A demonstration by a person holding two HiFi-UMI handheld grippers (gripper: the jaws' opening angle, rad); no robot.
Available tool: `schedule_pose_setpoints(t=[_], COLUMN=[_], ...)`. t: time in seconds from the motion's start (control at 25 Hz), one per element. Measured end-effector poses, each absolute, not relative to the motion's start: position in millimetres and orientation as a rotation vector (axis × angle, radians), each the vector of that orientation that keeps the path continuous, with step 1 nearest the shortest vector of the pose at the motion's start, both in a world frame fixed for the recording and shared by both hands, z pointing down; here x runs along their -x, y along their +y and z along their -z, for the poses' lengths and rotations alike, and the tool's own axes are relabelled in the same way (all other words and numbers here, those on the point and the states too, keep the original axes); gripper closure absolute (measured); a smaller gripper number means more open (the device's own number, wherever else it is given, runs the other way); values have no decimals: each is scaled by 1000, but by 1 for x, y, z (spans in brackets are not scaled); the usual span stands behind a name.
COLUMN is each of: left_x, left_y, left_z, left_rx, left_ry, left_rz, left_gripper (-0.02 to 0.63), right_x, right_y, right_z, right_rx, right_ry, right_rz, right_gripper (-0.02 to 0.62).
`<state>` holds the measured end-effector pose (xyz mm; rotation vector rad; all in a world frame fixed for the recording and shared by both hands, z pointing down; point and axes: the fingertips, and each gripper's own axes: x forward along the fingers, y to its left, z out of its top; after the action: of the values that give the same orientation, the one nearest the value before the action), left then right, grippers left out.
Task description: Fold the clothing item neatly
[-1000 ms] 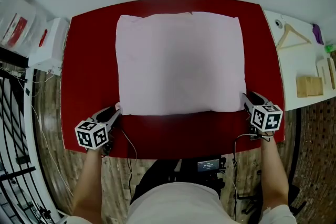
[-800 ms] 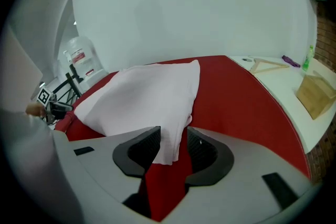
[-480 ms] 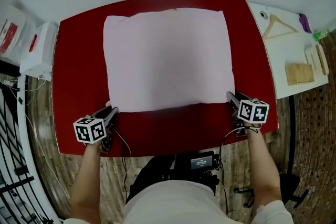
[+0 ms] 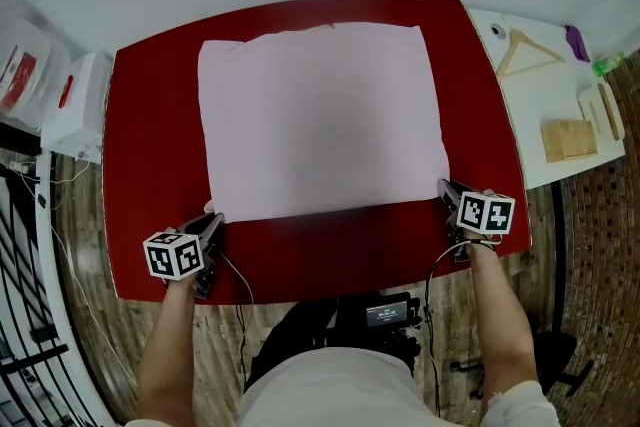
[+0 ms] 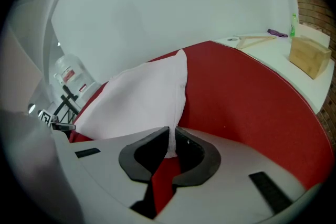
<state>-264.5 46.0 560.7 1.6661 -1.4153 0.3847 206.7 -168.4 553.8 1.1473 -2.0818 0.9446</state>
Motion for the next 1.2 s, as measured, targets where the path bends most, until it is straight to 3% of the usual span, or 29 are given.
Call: schedule_pose_setpoints(t=[0.72, 1.2], left_x=[252, 212], left_y=[64, 91], left_z=[-507, -471], left_rx=[-1790, -1922], left_ry=[-1514, -1485], left_rz=[-302, -187], left_gripper=[574, 575], right_x=[-213, -166], right_y=[-150, -92], right_z=[-493, -459], right_rx=[-1261, -1160], right_ry=[-2150, -2283], right_rz=[-778, -729], right_gripper=[517, 557])
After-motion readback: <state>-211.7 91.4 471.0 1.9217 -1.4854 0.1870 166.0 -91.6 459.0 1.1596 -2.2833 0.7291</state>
